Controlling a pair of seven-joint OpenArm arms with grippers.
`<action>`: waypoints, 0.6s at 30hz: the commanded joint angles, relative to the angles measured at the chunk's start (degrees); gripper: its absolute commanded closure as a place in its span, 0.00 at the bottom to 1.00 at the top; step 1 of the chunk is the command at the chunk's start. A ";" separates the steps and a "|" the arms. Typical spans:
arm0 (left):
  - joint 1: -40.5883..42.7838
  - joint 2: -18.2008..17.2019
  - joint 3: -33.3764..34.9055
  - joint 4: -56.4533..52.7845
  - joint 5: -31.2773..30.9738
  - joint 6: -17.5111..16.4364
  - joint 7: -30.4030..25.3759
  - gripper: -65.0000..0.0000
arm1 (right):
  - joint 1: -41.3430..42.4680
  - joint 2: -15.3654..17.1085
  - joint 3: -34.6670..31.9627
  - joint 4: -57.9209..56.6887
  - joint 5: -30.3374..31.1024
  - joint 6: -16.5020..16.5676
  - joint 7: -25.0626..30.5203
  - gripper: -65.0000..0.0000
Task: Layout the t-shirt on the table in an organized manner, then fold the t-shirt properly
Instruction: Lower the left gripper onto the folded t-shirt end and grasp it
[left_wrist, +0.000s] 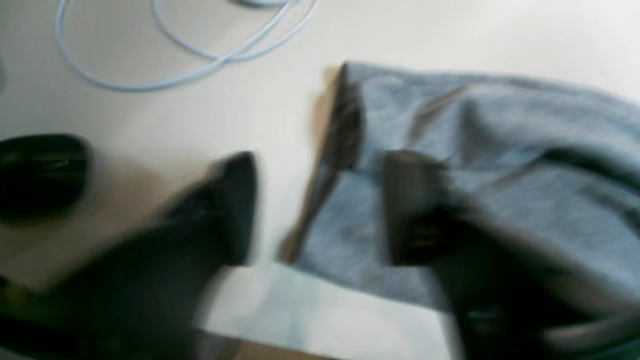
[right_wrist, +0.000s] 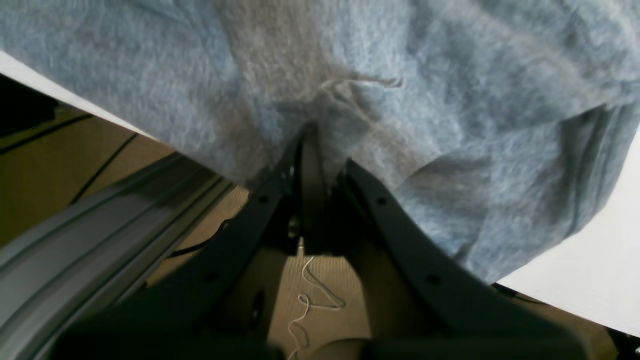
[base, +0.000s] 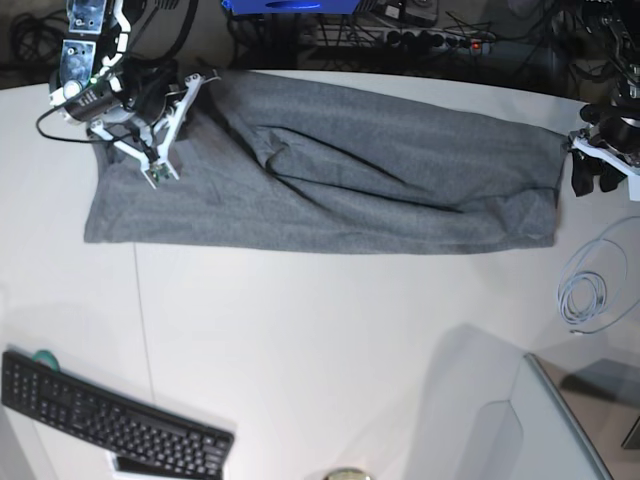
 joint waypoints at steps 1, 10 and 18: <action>-1.32 -0.68 1.14 0.85 -0.04 -0.17 -0.91 0.79 | 0.39 0.04 0.19 0.98 0.28 -0.11 0.37 1.00; -11.25 -1.21 9.41 -13.39 0.05 -0.17 -1.26 1.00 | 0.48 0.04 -0.16 0.98 0.28 -0.11 0.37 1.00; -15.47 -2.44 10.81 -20.95 11.13 -0.08 -1.35 1.00 | 0.57 1.36 0.28 0.98 0.28 -0.11 0.46 1.00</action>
